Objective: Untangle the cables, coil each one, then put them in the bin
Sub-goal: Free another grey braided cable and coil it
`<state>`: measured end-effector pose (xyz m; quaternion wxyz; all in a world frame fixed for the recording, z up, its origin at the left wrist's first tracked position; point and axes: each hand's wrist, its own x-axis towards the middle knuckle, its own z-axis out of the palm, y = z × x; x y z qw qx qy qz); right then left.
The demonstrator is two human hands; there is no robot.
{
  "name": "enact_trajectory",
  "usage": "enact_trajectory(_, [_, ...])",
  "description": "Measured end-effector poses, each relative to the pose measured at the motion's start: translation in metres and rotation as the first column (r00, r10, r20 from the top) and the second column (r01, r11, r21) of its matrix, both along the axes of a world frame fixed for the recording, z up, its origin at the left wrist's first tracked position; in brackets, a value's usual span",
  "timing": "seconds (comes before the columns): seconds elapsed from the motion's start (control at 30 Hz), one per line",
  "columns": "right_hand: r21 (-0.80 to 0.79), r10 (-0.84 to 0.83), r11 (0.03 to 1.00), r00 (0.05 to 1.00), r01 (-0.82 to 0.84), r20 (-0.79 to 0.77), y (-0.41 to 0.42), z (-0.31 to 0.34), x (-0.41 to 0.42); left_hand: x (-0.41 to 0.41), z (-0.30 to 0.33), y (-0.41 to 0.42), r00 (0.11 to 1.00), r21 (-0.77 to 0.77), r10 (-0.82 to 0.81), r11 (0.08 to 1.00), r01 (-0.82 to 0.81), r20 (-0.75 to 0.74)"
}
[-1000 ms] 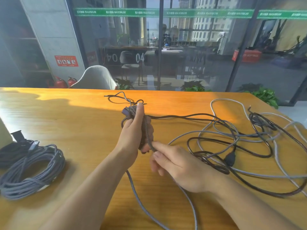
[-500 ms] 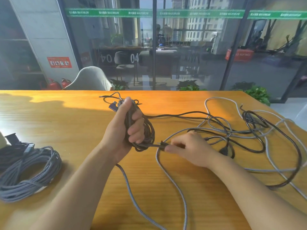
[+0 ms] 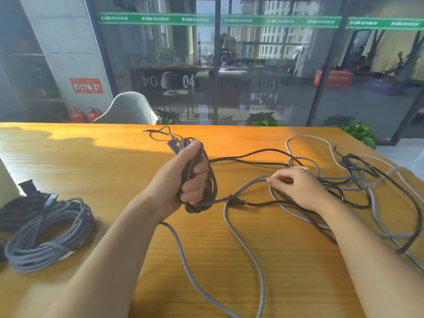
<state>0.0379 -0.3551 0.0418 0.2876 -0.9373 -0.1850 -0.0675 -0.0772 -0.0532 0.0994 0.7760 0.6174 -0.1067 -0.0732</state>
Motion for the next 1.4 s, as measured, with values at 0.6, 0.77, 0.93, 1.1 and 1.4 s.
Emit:
enact_trajectory(0.6, [0.390,-0.199,0.921,0.844,-0.014,0.499,0.058,0.035,-0.044,0.004,-0.025,-0.067,0.994,0.348,-0.101,0.931,0.108,-0.037])
enact_trajectory(0.77, [0.542,0.002,0.823,0.955,-0.170,0.297,0.061,0.040,-0.060,0.004,-0.027,-0.070,0.999,0.326,-0.031,0.944,0.043,-0.044])
enact_trajectory(0.93, [0.579,0.323,0.745,0.938,-0.332,0.122,0.067,0.040,-0.079,0.001,-0.028,-0.072,0.997,0.258,0.069,0.964,-0.056,-0.040])
enact_trajectory(1.1, [0.461,0.414,0.773,0.897,-0.436,0.154,0.073,0.031,-0.080,0.000,-0.031,-0.068,0.984,0.217,0.178,0.960,-0.179,0.022])
enact_trajectory(1.4, [0.754,0.565,0.540,0.825,-0.375,0.007,0.086,0.029,-0.088,0.002,-0.027,-0.059,0.924,0.196,0.362,0.904,-0.380,0.122])
